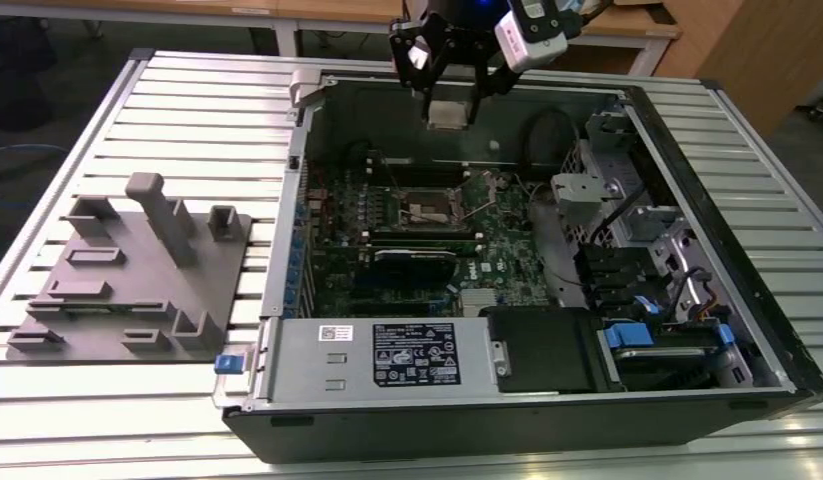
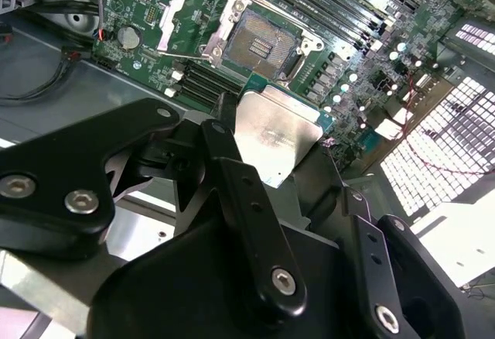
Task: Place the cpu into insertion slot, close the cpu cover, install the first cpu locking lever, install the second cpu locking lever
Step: 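Place the cpu into insertion slot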
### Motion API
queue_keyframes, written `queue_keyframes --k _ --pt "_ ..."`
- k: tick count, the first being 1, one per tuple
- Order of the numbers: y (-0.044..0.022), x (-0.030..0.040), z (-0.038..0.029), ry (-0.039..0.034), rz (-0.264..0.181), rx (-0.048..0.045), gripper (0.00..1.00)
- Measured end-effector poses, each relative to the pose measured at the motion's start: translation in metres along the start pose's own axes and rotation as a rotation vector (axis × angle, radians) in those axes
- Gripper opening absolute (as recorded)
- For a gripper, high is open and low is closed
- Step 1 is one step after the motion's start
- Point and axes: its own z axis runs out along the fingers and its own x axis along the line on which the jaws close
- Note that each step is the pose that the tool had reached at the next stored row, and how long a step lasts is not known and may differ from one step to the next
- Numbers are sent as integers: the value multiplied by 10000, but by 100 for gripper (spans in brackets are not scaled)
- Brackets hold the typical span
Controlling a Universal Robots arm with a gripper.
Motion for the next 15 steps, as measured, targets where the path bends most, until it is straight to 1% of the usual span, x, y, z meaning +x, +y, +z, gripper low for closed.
queue_keyframes --k 9,15 --pt "-1 0 11 2 0 3 54" --pt "-4 -1 40 3 1 5 54"
